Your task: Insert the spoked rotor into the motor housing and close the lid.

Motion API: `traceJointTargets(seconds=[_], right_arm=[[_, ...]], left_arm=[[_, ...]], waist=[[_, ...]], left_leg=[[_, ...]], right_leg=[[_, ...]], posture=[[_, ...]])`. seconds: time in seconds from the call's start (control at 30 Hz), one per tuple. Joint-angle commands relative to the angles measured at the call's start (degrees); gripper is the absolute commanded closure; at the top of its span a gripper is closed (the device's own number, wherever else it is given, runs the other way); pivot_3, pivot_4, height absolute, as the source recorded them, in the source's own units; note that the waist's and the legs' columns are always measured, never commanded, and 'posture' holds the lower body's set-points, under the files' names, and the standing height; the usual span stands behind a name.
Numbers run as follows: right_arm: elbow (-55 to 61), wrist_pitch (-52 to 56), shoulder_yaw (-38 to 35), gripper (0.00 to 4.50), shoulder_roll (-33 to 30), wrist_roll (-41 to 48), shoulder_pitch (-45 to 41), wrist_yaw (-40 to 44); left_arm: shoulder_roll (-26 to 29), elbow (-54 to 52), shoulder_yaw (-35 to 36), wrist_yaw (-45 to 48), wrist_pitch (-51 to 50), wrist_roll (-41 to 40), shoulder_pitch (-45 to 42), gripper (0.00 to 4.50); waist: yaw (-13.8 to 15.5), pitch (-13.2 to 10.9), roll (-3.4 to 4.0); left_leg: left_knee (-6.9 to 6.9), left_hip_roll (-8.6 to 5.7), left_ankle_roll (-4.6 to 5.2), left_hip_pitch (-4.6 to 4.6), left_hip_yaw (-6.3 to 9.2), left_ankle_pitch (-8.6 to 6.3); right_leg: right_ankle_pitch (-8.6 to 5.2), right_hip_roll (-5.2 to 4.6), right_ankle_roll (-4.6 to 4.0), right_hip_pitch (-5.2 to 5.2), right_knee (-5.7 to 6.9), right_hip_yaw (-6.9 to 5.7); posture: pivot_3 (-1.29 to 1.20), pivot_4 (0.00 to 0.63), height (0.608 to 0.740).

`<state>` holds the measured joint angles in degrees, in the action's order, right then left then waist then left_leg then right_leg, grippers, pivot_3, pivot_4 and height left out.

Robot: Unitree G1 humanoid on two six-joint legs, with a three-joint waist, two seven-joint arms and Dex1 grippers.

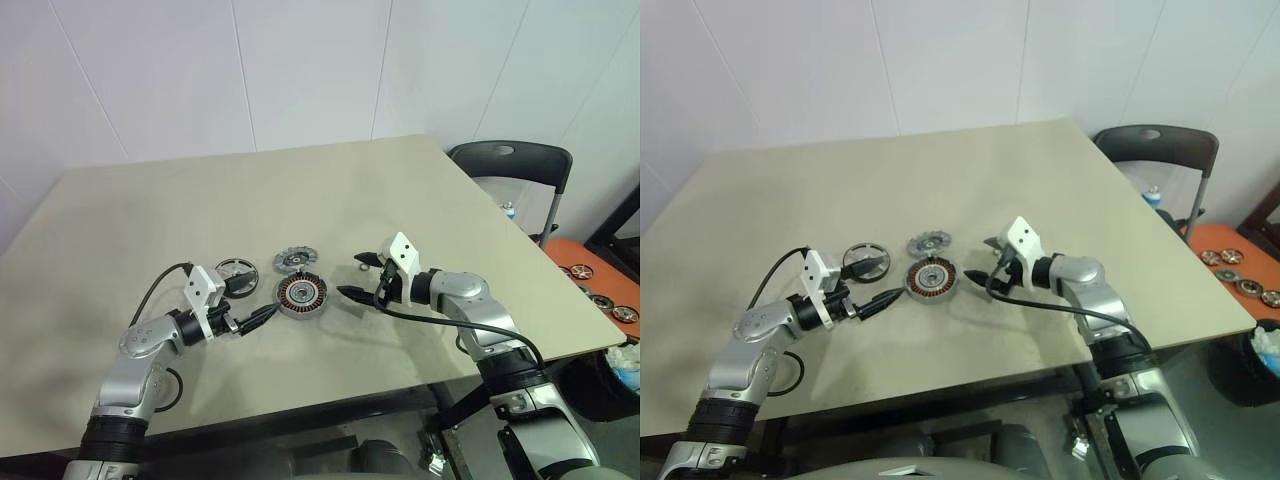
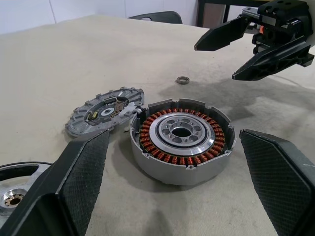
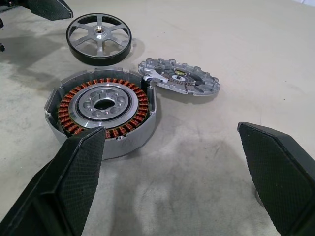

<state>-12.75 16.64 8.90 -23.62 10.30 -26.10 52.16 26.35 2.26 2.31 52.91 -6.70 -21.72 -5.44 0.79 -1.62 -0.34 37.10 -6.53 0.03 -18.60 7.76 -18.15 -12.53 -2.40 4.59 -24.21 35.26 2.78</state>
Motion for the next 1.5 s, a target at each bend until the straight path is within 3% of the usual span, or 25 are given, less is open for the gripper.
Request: traceJointTargets(seconds=[0.03, 0.17, 0.43, 0.8, 0.9, 1.17, 1.5], right_arm=[[0.96, -0.35, -0.85, 0.02, 0.02, 0.75, -1.53, 0.33], [0.0, 0.61, -0.67, 0.02, 0.35, 0.24, -2.26, -0.47], [-11.87, 9.72, -3.12, 0.02, 4.4, -2.28, -8.66, -12.56], [-18.05, 10.14, -3.92, 0.02, 8.97, -3.53, -10.65, -19.7], [-18.28, 9.84, -3.83, 0.6, 8.04, -3.79, -10.41, -19.02], [-18.19, 9.1, -4.08, 3.32, 7.14, -3.7, -10.61, -18.56], [-17.89, 8.83, -3.92, 3.32, 7.54, -3.45, -10.12, -18.12]], left_arm=[[0.02, -1.44, 0.43, -0.02, 1.17, -0.22, -0.66, 0.0], [0.05, -1.54, 0.52, -0.2, 0.99, -0.23, -0.43, 0.0], [0.17, -1.86, 0.64, -0.5, 0.85, -0.31, -0.18, 0.0], [0.68, -3.4, 1.27, -1.03, 0.28, -0.7, 0.84, 0.0], [1.41, -3.42, 2.25, -1.14, 0.39, -0.79, 1.4, 0.0], [1.74, -4.91, 2.26, -1.62, -0.22, -0.9, 1.44, 0.0], [1.69, -4.82, 1.99, -2.01, -0.29, -0.59, 1.09, 0.0]], waist=[[0.0, 0.0, 0.0], [-0.01, 0.0, 0.0], [-0.04, 0.0, 0.0], [-0.18, 0.01, 0.02], [-0.19, 0.01, 0.02], [-0.2, 0.01, 0.03], [-0.23, 0.01, 0.03]], left_leg=[[0.0, 0.0, 0.0, 0.0, 0.0, 0.0], [0.0, 0.0, 0.0, 0.0, 0.0, 0.0], [-0.01, 0.0, -0.02, 0.02, -0.02, 0.01], [-0.01, 0.0, -0.02, 0.0, -0.05, 0.01], [-0.01, -0.01, -0.02, 0.0, -0.05, 0.01], [0.0, -0.01, -0.02, 0.0, -0.05, 0.01], [0.0, 0.0, -0.02, 0.0, -0.05, 0.01]], right_leg=[[0.0, 0.0, 0.0, 0.0, 0.0, 0.0], [0.0, 0.0, 0.0, 0.0, 0.0, 0.0], [0.01, 0.0, -0.02, -0.03, 0.07, 0.02], [0.01, 0.01, -0.02, -0.08, 0.09, 0.05], [0.01, 0.01, -0.02, -0.08, 0.09, 0.05], [0.01, 0.02, -0.02, -0.08, 0.11, 0.05], [0.01, 0.02, -0.02, -0.08, 0.11, 0.05]], posture=[[0.0, 0.0, 0.74], [0.0, 0.0, 0.74], [0.0, 0.0, 0.74], [0.0, 0.0, 0.74], [0.0, 0.0, 0.74], [0.0, 0.0, 0.74], [0.0, 0.0, 0.74]])
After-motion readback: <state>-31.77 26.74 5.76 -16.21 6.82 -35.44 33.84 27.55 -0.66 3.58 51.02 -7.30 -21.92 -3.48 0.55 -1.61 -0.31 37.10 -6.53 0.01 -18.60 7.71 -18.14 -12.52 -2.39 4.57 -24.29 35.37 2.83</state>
